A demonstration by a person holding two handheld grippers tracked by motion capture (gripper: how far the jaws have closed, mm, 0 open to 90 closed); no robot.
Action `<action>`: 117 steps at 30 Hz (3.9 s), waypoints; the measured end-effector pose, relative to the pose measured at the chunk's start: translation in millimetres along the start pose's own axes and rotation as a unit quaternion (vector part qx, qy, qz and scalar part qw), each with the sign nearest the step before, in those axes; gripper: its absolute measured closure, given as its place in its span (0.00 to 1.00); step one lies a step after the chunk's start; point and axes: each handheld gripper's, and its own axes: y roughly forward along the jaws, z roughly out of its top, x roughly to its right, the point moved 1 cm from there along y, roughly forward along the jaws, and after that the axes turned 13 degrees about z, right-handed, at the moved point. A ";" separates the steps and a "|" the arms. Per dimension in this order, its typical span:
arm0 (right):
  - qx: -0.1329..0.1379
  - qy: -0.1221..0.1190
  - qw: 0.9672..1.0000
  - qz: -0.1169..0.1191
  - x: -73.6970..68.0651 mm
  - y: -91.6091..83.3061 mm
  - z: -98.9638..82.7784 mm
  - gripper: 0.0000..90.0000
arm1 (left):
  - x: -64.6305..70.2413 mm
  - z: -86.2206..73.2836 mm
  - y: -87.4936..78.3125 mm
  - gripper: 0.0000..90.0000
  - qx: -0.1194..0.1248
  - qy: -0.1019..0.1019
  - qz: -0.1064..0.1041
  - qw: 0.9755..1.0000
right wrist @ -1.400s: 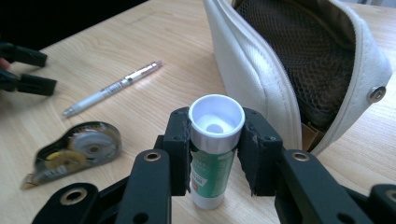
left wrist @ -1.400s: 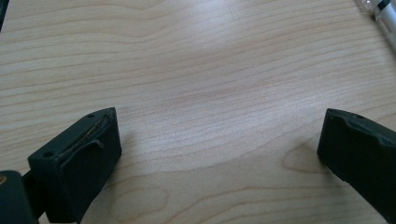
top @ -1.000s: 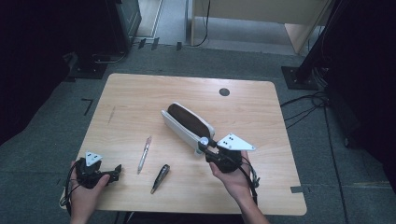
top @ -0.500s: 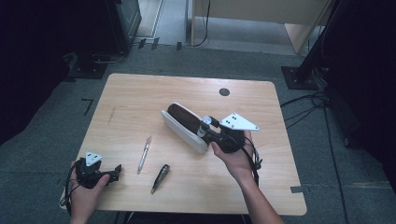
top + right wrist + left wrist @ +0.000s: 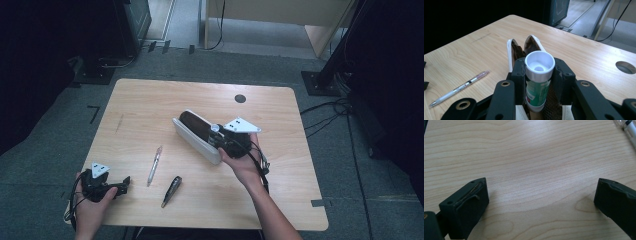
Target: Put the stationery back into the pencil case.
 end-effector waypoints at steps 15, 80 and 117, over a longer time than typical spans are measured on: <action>-0.004 0.008 1.000 0.001 5.5 14.7 -0.1 0.78 | 0.1 0.0 0.0 0.00 0.000 0.001 0.000 1.000; -0.070 0.103 0.992 0.036 -135.4 65.1 -106.7 0.05 | 15.8 -2.7 -8.4 0.17 0.022 0.005 -0.012 1.000; -0.133 0.039 0.990 0.023 -107.1 52.5 -128.7 0.81 | 16.4 -2.6 -8.5 0.17 0.023 0.007 -0.015 1.000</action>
